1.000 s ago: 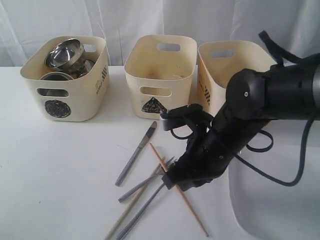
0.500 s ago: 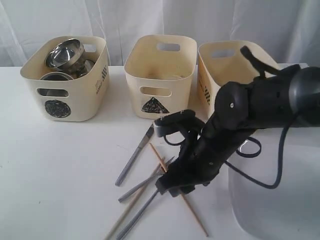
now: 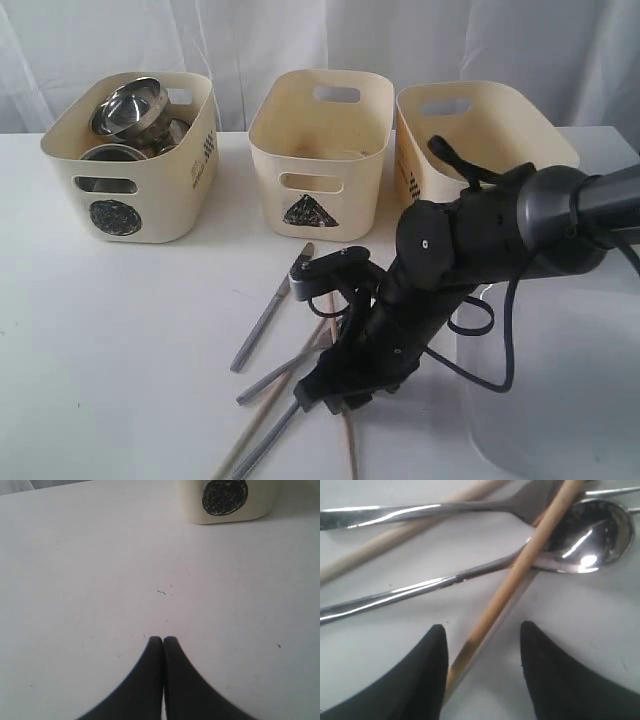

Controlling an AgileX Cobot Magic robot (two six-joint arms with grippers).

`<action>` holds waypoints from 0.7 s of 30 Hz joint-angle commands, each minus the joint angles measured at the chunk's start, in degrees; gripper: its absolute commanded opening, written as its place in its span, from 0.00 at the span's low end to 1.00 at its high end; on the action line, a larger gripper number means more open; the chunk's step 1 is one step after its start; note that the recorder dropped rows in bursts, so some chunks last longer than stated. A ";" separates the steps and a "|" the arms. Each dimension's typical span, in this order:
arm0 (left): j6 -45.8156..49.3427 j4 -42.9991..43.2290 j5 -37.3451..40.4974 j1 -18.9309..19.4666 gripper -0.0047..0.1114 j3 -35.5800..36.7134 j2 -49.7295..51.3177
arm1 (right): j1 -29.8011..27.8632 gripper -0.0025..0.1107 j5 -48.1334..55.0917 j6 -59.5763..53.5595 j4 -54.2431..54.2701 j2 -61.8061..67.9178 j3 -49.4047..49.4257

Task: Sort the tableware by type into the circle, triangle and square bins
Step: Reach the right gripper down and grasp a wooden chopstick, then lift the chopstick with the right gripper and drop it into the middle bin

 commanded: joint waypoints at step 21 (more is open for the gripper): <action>-0.06 -0.65 -0.07 -0.04 0.04 0.20 -0.24 | 0.19 0.02 -0.63 6.84 -0.71 -2.29 -2.75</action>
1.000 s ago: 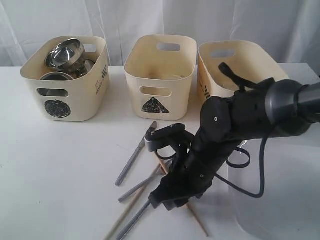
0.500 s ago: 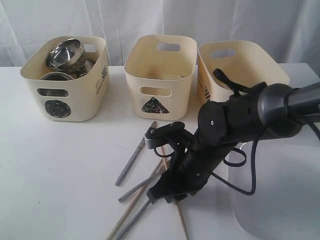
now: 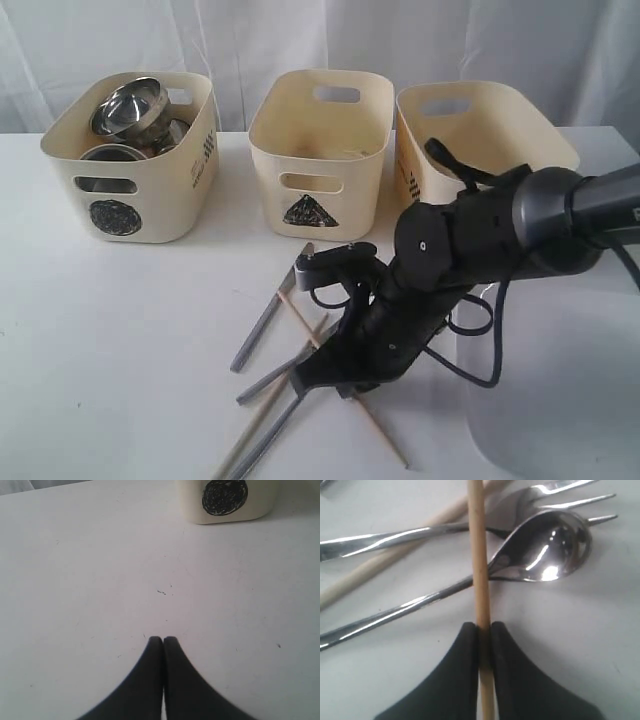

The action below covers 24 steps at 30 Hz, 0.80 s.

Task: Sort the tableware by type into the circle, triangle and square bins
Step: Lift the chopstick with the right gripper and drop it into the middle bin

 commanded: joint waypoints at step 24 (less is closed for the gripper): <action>-0.06 -0.65 -0.07 -0.04 0.04 0.20 -0.24 | -1.26 0.02 -72.29 -3.81 2.13 5.05 -18.37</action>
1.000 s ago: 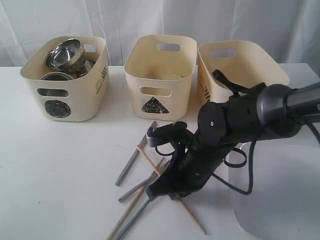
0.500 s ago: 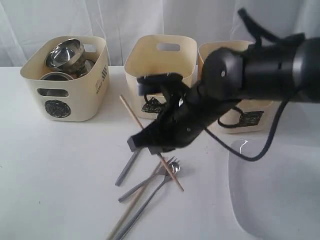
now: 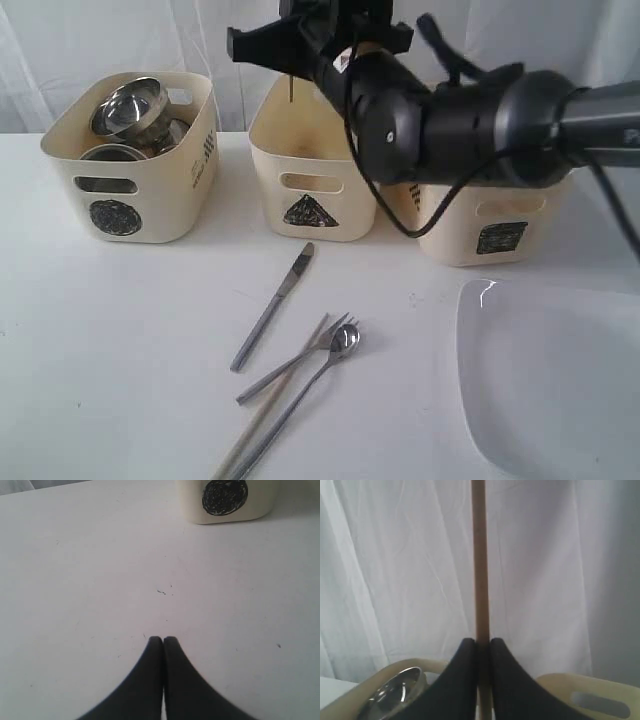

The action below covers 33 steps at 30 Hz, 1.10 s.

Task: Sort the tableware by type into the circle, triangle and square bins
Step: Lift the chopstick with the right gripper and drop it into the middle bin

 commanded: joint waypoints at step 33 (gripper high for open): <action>-0.06 -0.65 -0.07 -0.04 0.04 0.20 -0.24 | -8.00 0.28 56.24 -2.63 1.54 -6.82 -5.77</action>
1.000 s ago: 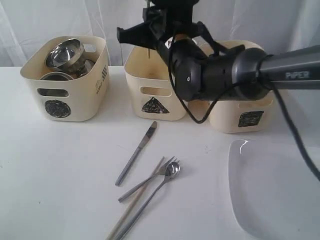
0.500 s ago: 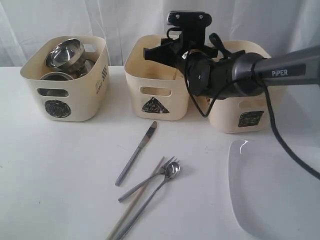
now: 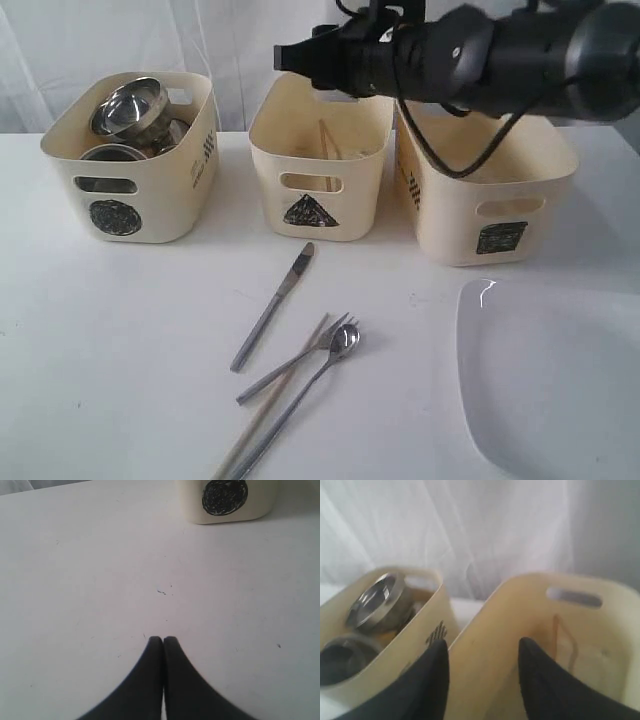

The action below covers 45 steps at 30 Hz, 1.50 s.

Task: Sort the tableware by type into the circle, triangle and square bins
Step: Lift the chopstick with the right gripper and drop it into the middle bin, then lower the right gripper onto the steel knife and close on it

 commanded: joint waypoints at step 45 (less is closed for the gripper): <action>-0.06 -0.65 -0.07 -0.04 0.04 0.20 -0.24 | 14.56 0.56 50.03 42.12 -22.04 14.01 -10.64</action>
